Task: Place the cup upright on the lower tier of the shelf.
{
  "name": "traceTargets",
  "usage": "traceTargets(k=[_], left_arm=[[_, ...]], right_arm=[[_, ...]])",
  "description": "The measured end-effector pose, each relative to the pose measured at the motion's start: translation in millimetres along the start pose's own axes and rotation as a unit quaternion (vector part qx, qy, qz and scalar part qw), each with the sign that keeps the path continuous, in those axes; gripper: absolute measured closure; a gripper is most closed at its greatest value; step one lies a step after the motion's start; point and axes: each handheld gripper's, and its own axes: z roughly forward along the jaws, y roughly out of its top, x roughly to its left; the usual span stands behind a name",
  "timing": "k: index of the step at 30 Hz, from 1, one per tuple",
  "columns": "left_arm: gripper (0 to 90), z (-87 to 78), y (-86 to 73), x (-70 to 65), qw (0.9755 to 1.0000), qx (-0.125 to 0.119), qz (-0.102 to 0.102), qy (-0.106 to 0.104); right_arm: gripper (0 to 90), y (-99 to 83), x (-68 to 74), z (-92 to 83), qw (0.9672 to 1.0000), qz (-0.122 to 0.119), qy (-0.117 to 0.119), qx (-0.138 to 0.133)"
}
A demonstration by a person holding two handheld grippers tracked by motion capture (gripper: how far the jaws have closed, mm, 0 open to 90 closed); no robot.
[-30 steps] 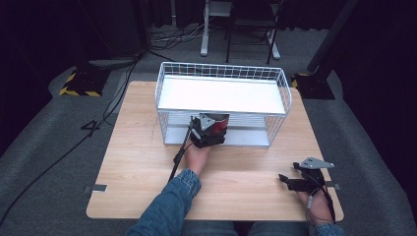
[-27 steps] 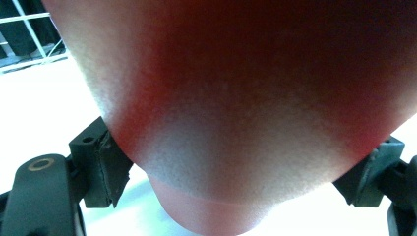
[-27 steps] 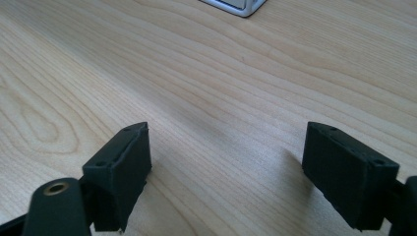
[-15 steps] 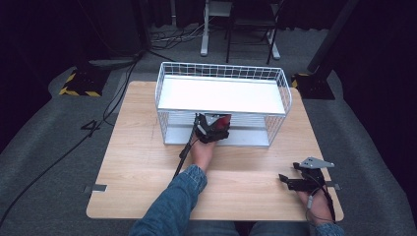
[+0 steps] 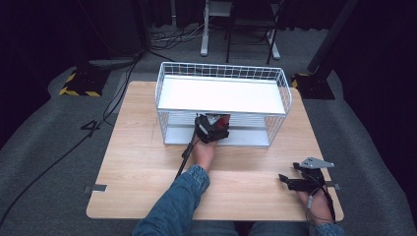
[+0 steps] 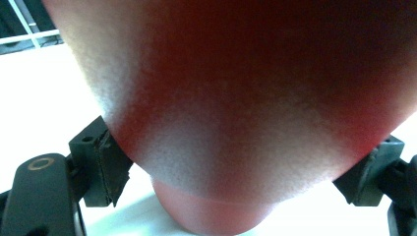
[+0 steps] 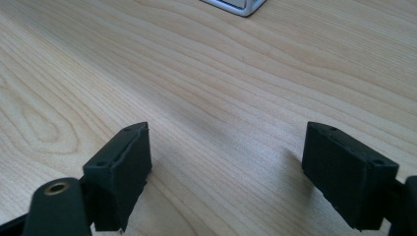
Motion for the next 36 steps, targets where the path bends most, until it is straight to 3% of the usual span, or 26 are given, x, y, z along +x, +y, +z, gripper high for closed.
traceTargets(k=[1, 2, 3, 5, 21, 22, 30, 31, 32, 33, 34, 36], left_arm=[[16.3, 0.8, -0.5, 0.4, 1.0000, -0.001, -0.003, -0.002], [16.3, 0.6, 2.0, 8.1, 0.9987, 0.000, 0.051, 0.002], [16.3, 0.6, 2.0, 8.1, 0.9987, 0.000, 0.051, 0.002], [16.3, 1.4, -1.2, 1.2, 1.0000, 0.000, -0.008, -0.004], [15.8, 1.9, -1.8, 3.8, 0.9999, -0.001, -0.013, -0.008], [15.7, 3.6, -2.0, 2.2, 0.9994, -0.013, -0.029, -0.008], [14.6, 3.3, -1.6, 2.6, 0.9995, -0.010, -0.029, -0.006], [14.1, 3.3, -1.6, 2.6, 0.9995, -0.010, -0.029, -0.006], [12.9, 4.2, -0.8, 4.6, 0.9992, -0.012, -0.023, -0.032], [9.7, 3.8, -1.0, 2.9, 0.9989, -0.017, -0.041, -0.018], [6.6, 2.4, -1.1, 3.2, 0.9989, -0.014, -0.044, -0.002], [1.7, 1.8, -1.3, 4.4, 0.9990, -0.010, -0.040, -0.015]], right_arm=[[19.3, 0.0, 0.0, 0.0, 1.0000, -0.001, 0.000, 0.000], [19.3, 0.0, 0.2, 0.0, 1.0000, -0.001, -0.001, 0.000], [19.2, -0.1, 0.3, 0.0, 1.0000, -0.002, -0.001, -0.001], [19.2, -0.1, 0.3, 0.0, 1.0000, -0.001, -0.001, -0.001], [19.3, 0.0, 0.0, 0.0, 1.0000, 0.000, 0.000, 0.000], [19.3, 0.0, 0.2, 0.0, 1.0000, -0.001, -0.001, 0.000], [19.3, -0.1, 0.4, -0.1, 1.0000, -0.002, -0.001, -0.001], [19.3, -0.1, 0.4, -0.1, 1.0000, -0.002, -0.002, -0.001], [19.3, -0.1, 0.4, -0.1, 1.0000, -0.002, -0.001, -0.001], [19.3, -0.1, 0.5, -0.1, 1.0000, -0.002, -0.001, -0.001], [19.3, -0.1, 0.5, -0.1, 1.0000, -0.003, -0.002, -0.001], [19.3, -0.1, 0.4, -0.1, 1.0000, -0.002, -0.001, -0.001]])
